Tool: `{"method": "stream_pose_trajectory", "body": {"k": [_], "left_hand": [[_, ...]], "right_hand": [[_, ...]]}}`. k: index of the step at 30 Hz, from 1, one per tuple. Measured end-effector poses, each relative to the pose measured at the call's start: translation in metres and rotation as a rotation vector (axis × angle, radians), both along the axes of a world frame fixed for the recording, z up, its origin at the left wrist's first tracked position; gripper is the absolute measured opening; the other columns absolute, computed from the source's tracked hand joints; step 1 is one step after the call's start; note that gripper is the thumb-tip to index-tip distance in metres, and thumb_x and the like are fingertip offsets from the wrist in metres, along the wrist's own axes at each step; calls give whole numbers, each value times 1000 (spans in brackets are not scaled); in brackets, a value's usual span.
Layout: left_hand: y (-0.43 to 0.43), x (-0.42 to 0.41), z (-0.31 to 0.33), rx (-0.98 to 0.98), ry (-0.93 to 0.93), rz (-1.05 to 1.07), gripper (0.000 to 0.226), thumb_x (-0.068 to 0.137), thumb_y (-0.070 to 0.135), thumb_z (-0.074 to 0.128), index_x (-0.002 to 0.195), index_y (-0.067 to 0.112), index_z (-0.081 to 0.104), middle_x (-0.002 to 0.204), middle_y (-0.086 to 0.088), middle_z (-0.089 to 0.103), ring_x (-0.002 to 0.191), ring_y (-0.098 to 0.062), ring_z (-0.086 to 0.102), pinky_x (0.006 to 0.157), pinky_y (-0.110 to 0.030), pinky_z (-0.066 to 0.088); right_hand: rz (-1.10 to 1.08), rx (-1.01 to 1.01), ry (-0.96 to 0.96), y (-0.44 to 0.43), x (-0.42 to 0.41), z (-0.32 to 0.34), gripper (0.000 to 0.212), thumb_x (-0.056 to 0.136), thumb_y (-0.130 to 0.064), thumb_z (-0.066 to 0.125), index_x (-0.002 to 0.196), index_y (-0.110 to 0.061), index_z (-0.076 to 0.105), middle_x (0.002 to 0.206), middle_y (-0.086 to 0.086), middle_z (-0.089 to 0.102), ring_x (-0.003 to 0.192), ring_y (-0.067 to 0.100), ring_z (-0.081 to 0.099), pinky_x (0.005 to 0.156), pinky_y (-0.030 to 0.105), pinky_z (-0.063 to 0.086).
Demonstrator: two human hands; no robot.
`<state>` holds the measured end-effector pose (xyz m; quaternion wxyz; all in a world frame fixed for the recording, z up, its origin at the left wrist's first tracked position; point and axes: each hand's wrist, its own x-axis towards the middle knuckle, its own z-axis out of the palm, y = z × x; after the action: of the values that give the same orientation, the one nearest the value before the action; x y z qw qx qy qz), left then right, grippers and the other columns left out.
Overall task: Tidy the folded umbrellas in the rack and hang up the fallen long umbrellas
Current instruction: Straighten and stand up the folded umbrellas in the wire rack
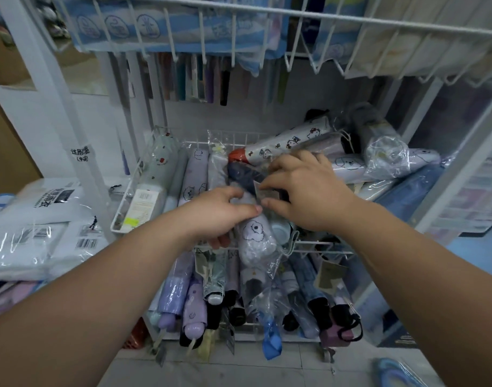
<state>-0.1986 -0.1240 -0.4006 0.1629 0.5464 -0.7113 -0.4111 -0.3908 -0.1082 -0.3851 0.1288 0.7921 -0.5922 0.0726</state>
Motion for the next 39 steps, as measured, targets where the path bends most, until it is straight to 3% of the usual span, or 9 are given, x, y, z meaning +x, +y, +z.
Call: {"method": "stream_pose_trajectory", "body": {"k": [4,8,11,19,24,29,32,36,39], "left_hand": [[8,-12,6,85,75,16,79,86,47,73,152,25,36,131,0,54,81,-14,64,61,-34,61],[14,-23,3,221,205,66,79,84,26,78,150,23,34,117,-10,65,89,-25,71,65,-45,63],[19,-21,2,217,293,136,65,85,14,72,142,24,42,105,-11,68,76,-23,68,53,-32,55],[25,34,5,203,540,211,61,81,9,74,139,14,54,117,-12,71,107,-28,70,99,-47,53],[28,63,5,59,640,206,58,88,2,67,140,24,54,117,-11,71,87,-24,75,72,-34,61],[17,75,0,-138,645,193,74,90,5,70,153,29,38,135,-3,61,89,-18,75,79,-37,62],[4,78,-6,-166,620,155,80,90,7,71,157,26,31,144,-1,54,95,-3,72,75,-24,59],[-18,82,-16,-199,440,77,88,88,19,75,159,26,24,155,8,41,127,-3,54,96,-18,50],[-35,86,-17,-268,192,12,90,86,38,76,159,27,24,159,9,35,142,-10,40,111,-25,37]], "right_hand": [[-27,13,38,1,2,-12,39,90,-57,54,127,-49,60,151,-9,40,144,31,26,116,60,14],[-25,-36,-17,0,2,-17,33,90,-52,59,122,-47,65,147,-9,46,141,30,30,116,61,13],[-24,-49,-44,0,3,-19,31,90,-52,58,120,-46,66,144,-10,50,140,29,32,116,60,13],[61,-144,-177,-3,27,-5,34,98,-51,49,119,-36,70,129,-6,63,139,28,37,118,52,17],[90,-30,-315,-6,59,-6,43,99,-52,48,137,-36,57,118,2,65,118,27,47,102,41,39],[93,135,-607,-14,86,-10,50,102,-46,45,151,-43,37,108,-5,65,118,26,51,101,39,43],[94,253,-838,-24,101,-15,51,103,-40,48,152,-38,36,136,-3,61,127,19,53,106,34,42],[61,484,-1292,-39,117,-27,59,101,-25,57,155,-29,31,141,9,57,118,22,63,101,39,53],[-2,518,-1414,-53,123,-36,69,97,-16,62,156,-25,27,138,14,59,115,27,66,98,43,55]]}}
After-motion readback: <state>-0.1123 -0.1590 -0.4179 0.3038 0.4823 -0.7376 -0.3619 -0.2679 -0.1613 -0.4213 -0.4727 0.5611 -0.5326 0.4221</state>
